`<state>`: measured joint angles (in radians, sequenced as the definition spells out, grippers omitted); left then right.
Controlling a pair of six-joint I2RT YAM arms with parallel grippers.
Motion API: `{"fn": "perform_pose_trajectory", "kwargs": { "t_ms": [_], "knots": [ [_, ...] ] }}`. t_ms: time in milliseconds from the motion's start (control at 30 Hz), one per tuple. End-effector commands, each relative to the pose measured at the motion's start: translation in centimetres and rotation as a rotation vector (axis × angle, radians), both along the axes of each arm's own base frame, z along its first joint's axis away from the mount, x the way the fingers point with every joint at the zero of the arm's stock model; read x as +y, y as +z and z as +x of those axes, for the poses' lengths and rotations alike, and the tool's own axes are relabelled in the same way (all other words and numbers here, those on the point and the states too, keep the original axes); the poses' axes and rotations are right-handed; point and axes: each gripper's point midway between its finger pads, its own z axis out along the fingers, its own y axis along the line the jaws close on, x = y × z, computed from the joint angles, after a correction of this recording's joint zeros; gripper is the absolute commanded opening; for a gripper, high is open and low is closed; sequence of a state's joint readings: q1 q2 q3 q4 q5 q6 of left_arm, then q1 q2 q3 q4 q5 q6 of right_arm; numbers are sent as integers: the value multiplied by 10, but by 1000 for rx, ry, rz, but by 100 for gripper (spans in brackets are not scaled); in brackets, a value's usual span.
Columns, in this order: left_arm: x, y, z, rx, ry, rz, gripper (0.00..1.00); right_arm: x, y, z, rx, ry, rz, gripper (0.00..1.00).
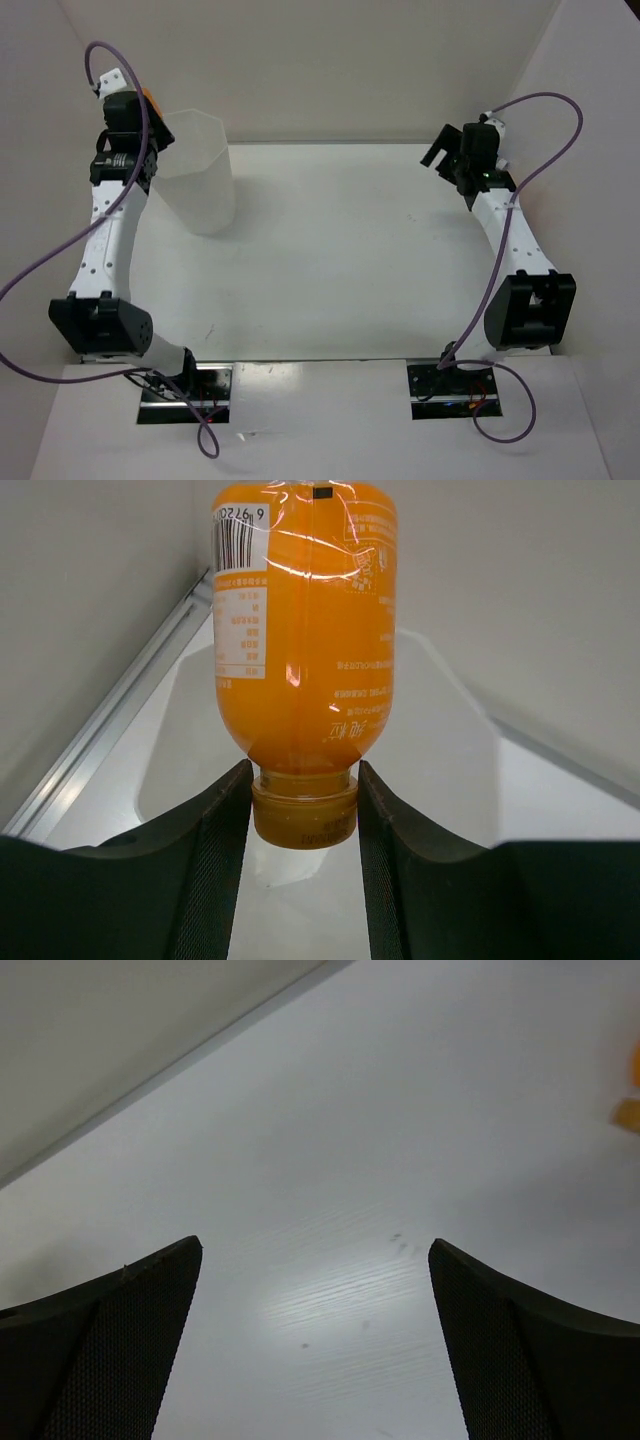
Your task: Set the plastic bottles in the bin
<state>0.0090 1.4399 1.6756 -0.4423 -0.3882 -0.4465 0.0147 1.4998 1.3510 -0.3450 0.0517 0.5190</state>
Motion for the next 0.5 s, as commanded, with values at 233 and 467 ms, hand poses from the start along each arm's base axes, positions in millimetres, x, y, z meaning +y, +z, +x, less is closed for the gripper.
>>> {"fn": "perform_pose_trajectory", "kwargs": {
  "t_ms": [233,467],
  "knots": [
    [24,-21,21,29,-106,-83,91,-120,-7,-14,117,-60,-477,99],
    [-18,5,22,-55,-345,-105,100,-160,-63,-11,268,184,-637,99]
  ]
}}
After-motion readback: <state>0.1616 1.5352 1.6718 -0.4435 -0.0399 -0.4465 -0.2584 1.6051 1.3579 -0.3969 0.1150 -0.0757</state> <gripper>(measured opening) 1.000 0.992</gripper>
